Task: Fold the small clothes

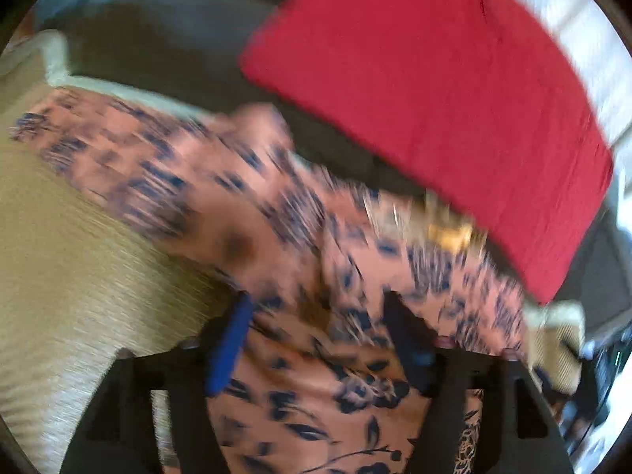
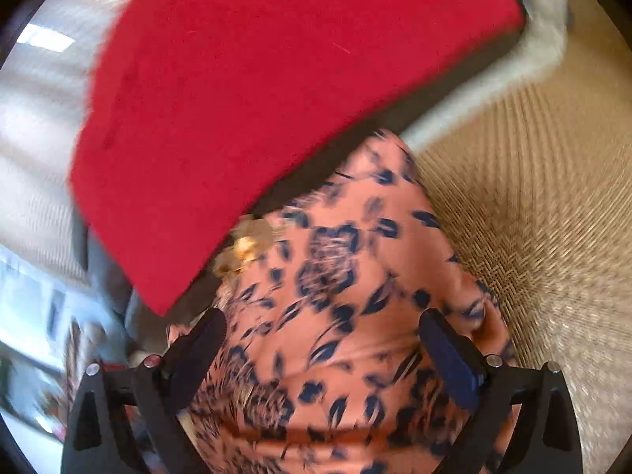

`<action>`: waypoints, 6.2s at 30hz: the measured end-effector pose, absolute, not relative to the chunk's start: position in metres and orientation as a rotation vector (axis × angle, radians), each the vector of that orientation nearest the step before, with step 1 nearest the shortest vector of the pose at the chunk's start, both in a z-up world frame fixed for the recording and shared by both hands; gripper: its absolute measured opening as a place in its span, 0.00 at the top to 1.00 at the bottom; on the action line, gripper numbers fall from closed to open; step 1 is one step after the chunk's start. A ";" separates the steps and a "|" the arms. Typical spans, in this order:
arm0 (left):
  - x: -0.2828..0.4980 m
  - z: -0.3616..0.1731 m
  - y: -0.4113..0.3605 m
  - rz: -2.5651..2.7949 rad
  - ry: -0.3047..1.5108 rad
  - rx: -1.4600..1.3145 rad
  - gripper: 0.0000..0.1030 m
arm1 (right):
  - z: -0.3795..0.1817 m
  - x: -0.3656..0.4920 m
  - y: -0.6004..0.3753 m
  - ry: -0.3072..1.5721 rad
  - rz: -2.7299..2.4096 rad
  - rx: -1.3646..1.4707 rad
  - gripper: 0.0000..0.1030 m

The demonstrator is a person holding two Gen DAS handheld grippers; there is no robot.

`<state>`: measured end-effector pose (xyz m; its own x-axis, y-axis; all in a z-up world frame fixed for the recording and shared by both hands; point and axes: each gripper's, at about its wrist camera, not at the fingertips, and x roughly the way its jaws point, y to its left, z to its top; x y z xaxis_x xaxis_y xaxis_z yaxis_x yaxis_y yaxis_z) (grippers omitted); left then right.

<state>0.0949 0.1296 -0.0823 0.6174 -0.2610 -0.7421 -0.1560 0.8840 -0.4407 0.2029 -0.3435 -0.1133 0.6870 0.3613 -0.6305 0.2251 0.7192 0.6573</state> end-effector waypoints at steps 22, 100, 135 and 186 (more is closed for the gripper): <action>0.171 -0.150 0.446 0.522 0.826 -0.824 0.87 | -0.139 0.118 -0.224 0.882 0.093 0.285 0.03; 0.104 -0.078 0.093 0.100 0.971 0.074 0.20 | -0.100 0.210 -0.274 0.914 0.155 0.577 0.02; -0.057 0.011 0.069 0.028 0.776 0.090 0.20 | -0.002 -0.026 -0.219 0.688 0.116 0.188 0.02; -0.044 -0.026 0.071 0.052 0.880 0.079 0.19 | -0.032 -0.012 -0.250 0.770 0.009 0.271 0.02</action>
